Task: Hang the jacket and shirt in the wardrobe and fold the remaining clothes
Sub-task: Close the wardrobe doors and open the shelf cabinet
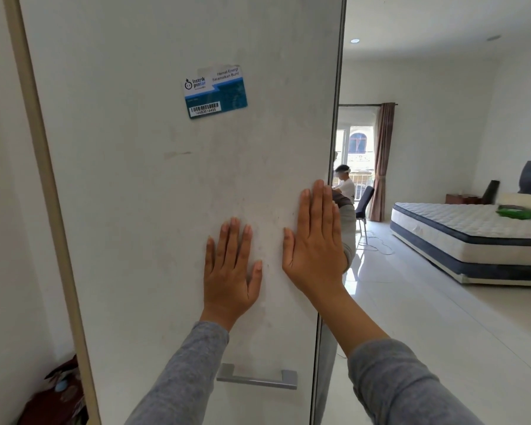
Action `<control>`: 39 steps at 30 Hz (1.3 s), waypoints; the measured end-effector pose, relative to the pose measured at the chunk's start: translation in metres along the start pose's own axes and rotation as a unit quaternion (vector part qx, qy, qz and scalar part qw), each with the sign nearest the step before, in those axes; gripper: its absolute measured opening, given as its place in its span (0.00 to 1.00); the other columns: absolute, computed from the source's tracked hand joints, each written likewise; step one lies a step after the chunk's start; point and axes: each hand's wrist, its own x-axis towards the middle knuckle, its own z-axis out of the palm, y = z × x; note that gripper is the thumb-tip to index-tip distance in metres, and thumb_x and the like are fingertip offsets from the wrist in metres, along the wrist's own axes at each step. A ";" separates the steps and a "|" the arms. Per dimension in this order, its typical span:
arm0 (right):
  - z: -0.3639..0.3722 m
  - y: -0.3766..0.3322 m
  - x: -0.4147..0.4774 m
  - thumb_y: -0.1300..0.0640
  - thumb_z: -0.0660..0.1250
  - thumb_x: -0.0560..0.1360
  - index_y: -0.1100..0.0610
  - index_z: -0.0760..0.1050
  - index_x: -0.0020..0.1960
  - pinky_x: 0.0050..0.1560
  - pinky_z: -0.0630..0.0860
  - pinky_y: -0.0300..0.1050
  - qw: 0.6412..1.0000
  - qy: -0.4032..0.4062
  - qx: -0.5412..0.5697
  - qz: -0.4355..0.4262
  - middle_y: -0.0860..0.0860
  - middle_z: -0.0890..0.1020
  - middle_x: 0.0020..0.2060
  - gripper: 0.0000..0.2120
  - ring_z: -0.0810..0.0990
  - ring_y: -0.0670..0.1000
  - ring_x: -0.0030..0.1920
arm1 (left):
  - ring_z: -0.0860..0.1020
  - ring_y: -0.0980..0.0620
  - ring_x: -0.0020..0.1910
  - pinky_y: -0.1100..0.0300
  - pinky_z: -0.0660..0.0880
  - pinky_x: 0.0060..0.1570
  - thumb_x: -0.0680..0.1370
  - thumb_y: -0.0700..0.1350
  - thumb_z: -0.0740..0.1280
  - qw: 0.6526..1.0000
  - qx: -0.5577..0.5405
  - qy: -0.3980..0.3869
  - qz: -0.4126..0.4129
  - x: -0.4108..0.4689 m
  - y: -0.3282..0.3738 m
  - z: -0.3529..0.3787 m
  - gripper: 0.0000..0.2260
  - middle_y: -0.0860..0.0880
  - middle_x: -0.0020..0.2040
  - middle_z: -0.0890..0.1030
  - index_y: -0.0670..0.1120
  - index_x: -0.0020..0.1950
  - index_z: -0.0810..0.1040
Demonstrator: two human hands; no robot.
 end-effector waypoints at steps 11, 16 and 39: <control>-0.004 0.001 -0.001 0.52 0.51 0.79 0.65 0.52 0.75 0.75 0.54 0.54 0.999 -0.046 0.029 0.007 0.61 0.53 0.75 0.29 0.50 0.57 0.76 | 0.48 0.48 0.77 0.49 0.46 0.75 0.82 0.54 0.46 0.999 0.016 -0.049 -0.011 0.001 0.004 -0.012 0.27 0.47 0.78 0.43 0.46 0.78 0.44; -0.018 -0.001 -0.005 0.54 0.55 0.78 0.65 0.50 0.76 0.74 0.55 0.54 0.991 -0.120 0.056 0.012 0.61 0.51 0.76 0.31 0.48 0.56 0.77 | 0.46 0.49 0.77 0.50 0.46 0.75 0.81 0.55 0.48 0.987 0.023 -0.156 -0.024 0.004 0.006 -0.035 0.28 0.45 0.78 0.46 0.45 0.78 0.44; -0.262 0.167 -0.139 0.53 0.55 0.81 0.51 0.48 0.77 0.74 0.46 0.46 0.907 -0.386 0.006 0.171 0.50 0.48 0.77 0.27 0.45 0.51 0.77 | 0.39 0.55 0.76 0.53 0.42 0.75 0.83 0.53 0.50 0.895 -0.225 -0.377 -0.076 -0.037 0.254 -0.124 0.26 0.52 0.78 0.42 0.49 0.78 0.44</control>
